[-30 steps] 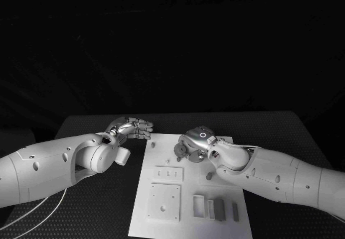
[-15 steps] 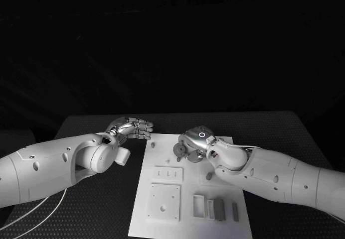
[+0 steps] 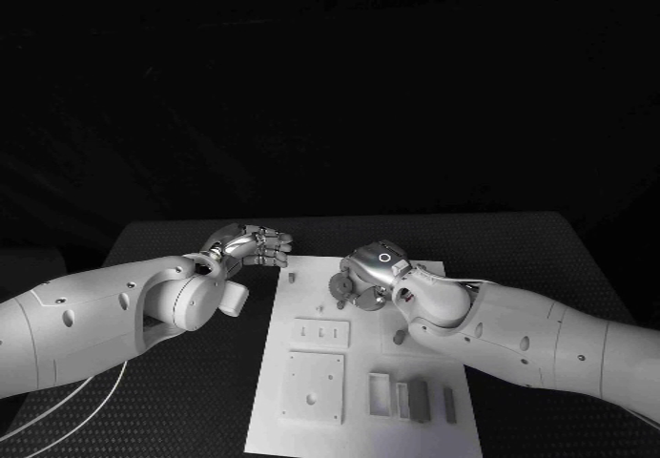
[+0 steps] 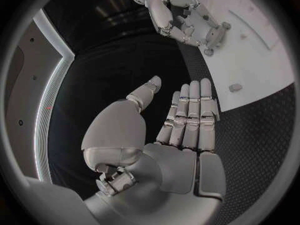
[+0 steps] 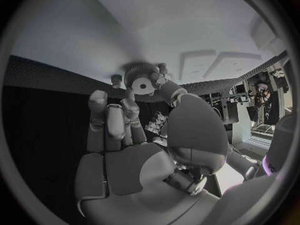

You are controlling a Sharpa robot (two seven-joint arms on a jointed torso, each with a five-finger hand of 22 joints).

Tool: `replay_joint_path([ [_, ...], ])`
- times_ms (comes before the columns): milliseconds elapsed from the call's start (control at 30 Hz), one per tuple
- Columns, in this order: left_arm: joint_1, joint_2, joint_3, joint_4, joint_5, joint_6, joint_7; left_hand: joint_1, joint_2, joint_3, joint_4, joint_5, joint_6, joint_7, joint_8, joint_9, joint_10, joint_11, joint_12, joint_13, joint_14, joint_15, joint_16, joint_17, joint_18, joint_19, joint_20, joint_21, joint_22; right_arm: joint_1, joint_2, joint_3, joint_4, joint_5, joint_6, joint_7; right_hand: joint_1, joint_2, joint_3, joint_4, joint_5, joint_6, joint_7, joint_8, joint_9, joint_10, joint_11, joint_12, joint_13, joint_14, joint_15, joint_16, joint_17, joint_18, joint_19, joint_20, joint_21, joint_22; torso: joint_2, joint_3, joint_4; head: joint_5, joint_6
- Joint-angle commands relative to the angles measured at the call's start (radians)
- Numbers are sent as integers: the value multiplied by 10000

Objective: Assemble the parts on the task board

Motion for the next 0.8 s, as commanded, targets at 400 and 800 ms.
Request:
replay_joint_path([
  [400, 12, 31, 10, 4, 21, 98, 60, -12, -5, -29, -16, 34, -36, 5, -58, 15, 34, 61, -45, 11, 18, 69, -62, 21, 144, -74, 16, -63, 16, -38, 64, -4, 6, -104, 16, -271, -162, 6, 7, 119, 37, 75, 84, -46, 15, 32, -28, 28, 35, 10, -43, 49, 42, 455, -11, -58, -37, 153, 0, 4, -2, 1, -9],
  [800, 12, 32, 10, 5, 21, 94, 57, -8, -12, -30, -21, 34, -51, 18, -69, 14, 32, 62, -54, 12, 19, 69, -72, 30, 144, -75, 17, -68, 19, -38, 111, 12, 3, 71, 92, -128, -134, -22, 1, 81, 37, 58, 81, -63, 24, -12, -32, -12, -11, -32, -50, 41, -20, 455, -23, -77, -38, 157, 1, -2, -3, -11, -14],
])
